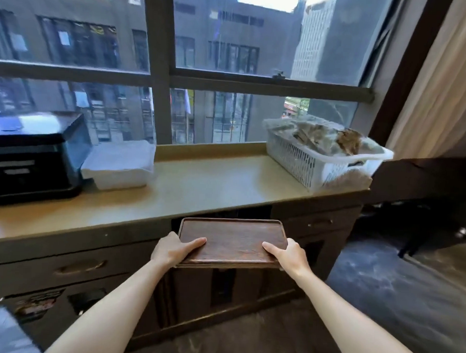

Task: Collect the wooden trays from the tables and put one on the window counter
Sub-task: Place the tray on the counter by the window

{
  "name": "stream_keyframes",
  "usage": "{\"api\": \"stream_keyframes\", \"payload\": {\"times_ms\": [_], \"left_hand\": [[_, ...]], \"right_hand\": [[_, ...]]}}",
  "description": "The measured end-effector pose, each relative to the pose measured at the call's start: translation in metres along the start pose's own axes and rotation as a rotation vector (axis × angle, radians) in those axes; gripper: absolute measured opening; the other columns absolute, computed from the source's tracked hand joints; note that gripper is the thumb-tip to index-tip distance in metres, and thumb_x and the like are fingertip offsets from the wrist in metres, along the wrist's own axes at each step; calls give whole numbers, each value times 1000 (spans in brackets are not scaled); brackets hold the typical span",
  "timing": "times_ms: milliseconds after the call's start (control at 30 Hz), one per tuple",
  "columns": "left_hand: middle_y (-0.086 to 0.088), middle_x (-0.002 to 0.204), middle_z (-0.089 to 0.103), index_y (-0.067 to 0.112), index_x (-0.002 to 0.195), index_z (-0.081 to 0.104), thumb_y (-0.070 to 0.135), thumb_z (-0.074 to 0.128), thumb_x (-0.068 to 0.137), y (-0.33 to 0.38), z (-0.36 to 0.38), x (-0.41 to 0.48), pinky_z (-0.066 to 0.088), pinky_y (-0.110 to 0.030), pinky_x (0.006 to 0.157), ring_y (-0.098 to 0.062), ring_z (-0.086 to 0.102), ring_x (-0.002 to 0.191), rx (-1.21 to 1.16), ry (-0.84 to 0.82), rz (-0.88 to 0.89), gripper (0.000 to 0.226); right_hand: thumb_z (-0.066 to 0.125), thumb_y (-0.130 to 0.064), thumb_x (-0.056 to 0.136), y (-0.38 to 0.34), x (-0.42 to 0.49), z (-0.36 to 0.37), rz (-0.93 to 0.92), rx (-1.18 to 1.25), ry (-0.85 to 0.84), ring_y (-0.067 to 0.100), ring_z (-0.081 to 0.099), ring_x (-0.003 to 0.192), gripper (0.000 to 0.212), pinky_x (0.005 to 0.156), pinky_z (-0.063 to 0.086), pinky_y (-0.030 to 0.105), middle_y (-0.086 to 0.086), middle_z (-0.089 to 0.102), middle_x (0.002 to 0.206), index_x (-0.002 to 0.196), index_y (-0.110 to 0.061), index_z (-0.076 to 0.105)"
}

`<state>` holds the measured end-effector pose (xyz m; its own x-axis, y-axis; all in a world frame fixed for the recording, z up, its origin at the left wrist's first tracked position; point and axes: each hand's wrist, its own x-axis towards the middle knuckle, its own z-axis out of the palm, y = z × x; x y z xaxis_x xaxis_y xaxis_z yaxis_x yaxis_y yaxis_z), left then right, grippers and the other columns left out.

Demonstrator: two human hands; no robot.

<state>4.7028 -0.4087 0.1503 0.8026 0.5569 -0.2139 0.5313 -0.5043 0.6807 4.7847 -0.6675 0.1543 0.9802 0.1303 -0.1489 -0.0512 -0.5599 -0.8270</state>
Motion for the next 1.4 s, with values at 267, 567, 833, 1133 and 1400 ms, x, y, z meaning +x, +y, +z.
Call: {"api": "stream_keyframes", "payload": {"times_ms": [267, 567, 833, 1133, 1400], "left_hand": [[-10, 100, 71, 8, 100, 66, 71, 65, 61, 58, 1, 124, 49, -34, 78, -29, 63, 95, -58, 53, -21, 73], [-12, 103, 67, 6, 99, 59, 69, 65, 64, 71, 5, 303, 45, -32, 70, -27, 60, 88, -35, 85, -72, 72], [-12, 114, 62, 5, 112, 51, 71, 60, 67, 77, -12, 437, 43, -32, 73, -29, 58, 103, 4, 86, -155, 81], [-12, 115, 62, 5, 115, 51, 73, 57, 66, 73, -11, 526, 46, -34, 75, -30, 59, 103, 43, 85, -220, 85], [-12, 113, 64, 6, 111, 52, 75, 54, 66, 72, -16, 580, 44, -32, 72, -30, 60, 103, 74, 105, -281, 83]], "right_hand": [[69, -46, 76, -41, 158, 0, -54, 9, -107, 18, 55, 92, 57, 76, 42, 27, 8, 63, 113, 115, -7, 56], [71, -48, 73, -81, 335, 66, -30, -18, -110, 24, 60, 81, 55, 66, 41, 26, 10, 67, 98, 106, -5, 62], [72, -45, 72, -128, 464, 126, 14, -52, -124, 28, 62, 92, 53, 77, 51, 38, 12, 65, 103, 104, -6, 58], [70, -43, 75, -149, 549, 168, 26, -101, -184, 29, 60, 97, 53, 83, 52, 41, 12, 61, 107, 106, -4, 54], [70, -44, 76, -169, 604, 199, 15, -113, -198, 25, 56, 88, 51, 70, 45, 32, 14, 60, 107, 101, -4, 50]]}}
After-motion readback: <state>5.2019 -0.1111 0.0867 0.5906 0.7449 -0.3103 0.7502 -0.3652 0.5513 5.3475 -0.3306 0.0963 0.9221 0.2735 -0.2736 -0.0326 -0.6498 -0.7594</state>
